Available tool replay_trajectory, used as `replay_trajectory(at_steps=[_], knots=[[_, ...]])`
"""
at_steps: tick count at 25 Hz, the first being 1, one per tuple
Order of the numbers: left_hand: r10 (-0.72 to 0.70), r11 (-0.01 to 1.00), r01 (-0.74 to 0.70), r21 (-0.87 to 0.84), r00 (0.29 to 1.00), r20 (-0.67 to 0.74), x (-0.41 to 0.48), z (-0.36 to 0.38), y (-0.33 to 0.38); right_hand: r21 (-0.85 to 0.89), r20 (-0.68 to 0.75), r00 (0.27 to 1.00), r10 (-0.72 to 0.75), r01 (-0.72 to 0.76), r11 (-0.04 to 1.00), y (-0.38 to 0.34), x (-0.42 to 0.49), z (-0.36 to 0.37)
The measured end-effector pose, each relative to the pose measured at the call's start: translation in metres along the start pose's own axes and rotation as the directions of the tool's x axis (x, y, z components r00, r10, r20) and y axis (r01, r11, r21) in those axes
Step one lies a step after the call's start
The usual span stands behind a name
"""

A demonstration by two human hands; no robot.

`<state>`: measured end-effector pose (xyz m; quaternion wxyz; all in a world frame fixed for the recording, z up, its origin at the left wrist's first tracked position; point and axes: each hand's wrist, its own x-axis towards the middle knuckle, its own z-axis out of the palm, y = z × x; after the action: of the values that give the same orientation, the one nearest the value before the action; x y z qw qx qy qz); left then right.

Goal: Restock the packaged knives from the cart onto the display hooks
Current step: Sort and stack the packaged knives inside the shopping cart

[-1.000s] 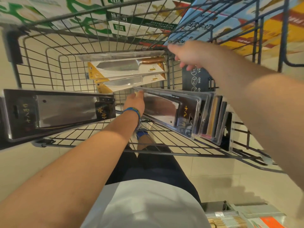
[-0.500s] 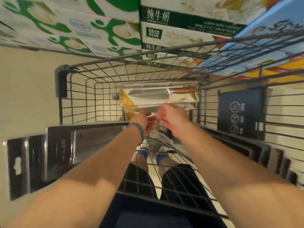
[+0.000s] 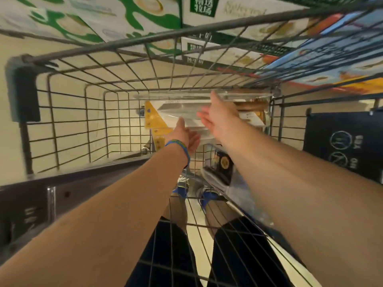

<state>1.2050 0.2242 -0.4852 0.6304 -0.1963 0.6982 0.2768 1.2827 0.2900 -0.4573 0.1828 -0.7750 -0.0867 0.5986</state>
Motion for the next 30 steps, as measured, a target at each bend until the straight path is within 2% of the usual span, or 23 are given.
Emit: replay_trajectory(at_steps=[4, 7, 9, 11, 13, 15, 16, 19, 24, 27, 29, 30], knots=[[-0.063, 0.998, 0.064, 0.022, 0.997, -0.038, 0.005, 0.007, 0.003, 0.107, 0.048, 0.996, 0.080, -0.084, 0.991, -0.014, 0.024, 0.010], [-0.107, 0.993, 0.108, 0.045, 0.994, -0.024, -0.001, 0.008, 0.007, 0.200, 0.017, 0.994, 0.107, -0.108, 0.974, -0.014, 0.029, 0.010], [-0.088, 0.994, 0.093, 0.058, 0.993, -0.084, -0.008, 0.004, 0.008, 0.251, 0.000, 0.991, 0.132, -0.128, 0.959, -0.002, 0.021, 0.006], [0.039, 0.999, -0.044, -0.027, 0.987, -0.156, -0.015, -0.003, 0.007, 0.320, 0.031, 0.986, 0.163, -0.165, 0.933, 0.015, 0.002, 0.002], [0.096, 0.967, -0.135, -0.217, 0.979, -0.181, -0.029, -0.009, 0.002, 0.447, 0.085, 0.978, 0.189, -0.207, 0.870, 0.025, -0.023, -0.002], [-0.010, 0.948, -0.039, -0.316, 0.989, -0.150, -0.036, -0.010, -0.007, 0.565, 0.090, 0.973, 0.213, -0.226, 0.794, 0.027, -0.043, -0.007], [-0.065, 0.950, 0.026, -0.311, 0.991, -0.114, -0.035, -0.009, -0.009, 0.595, 0.073, 0.973, 0.220, -0.220, 0.773, 0.026, -0.048, -0.010], [-0.069, 0.966, 0.050, -0.253, 0.995, -0.066, -0.020, 0.001, -0.002, 0.591, 0.023, 0.981, 0.194, -0.170, 0.789, 0.022, -0.045, -0.022], [-0.087, 0.962, 0.051, -0.270, 0.989, -0.123, 0.013, 0.004, 0.017, 0.502, -0.080, 0.976, 0.202, -0.136, 0.854, 0.013, -0.026, -0.045], [0.017, 0.998, -0.030, -0.047, 0.966, -0.256, 0.010, 0.005, 0.010, 0.501, -0.087, 0.978, 0.190, -0.121, 0.857, 0.009, -0.025, -0.044], [-0.018, 0.989, -0.016, -0.145, 0.973, -0.228, 0.007, 0.005, 0.012, 0.529, -0.072, 0.978, 0.197, -0.131, 0.838, 0.006, -0.027, -0.044], [0.004, 0.990, -0.031, -0.138, 0.981, -0.192, 0.008, 0.007, 0.014, 0.539, -0.061, 0.977, 0.206, -0.142, 0.830, 0.005, -0.029, -0.044]])
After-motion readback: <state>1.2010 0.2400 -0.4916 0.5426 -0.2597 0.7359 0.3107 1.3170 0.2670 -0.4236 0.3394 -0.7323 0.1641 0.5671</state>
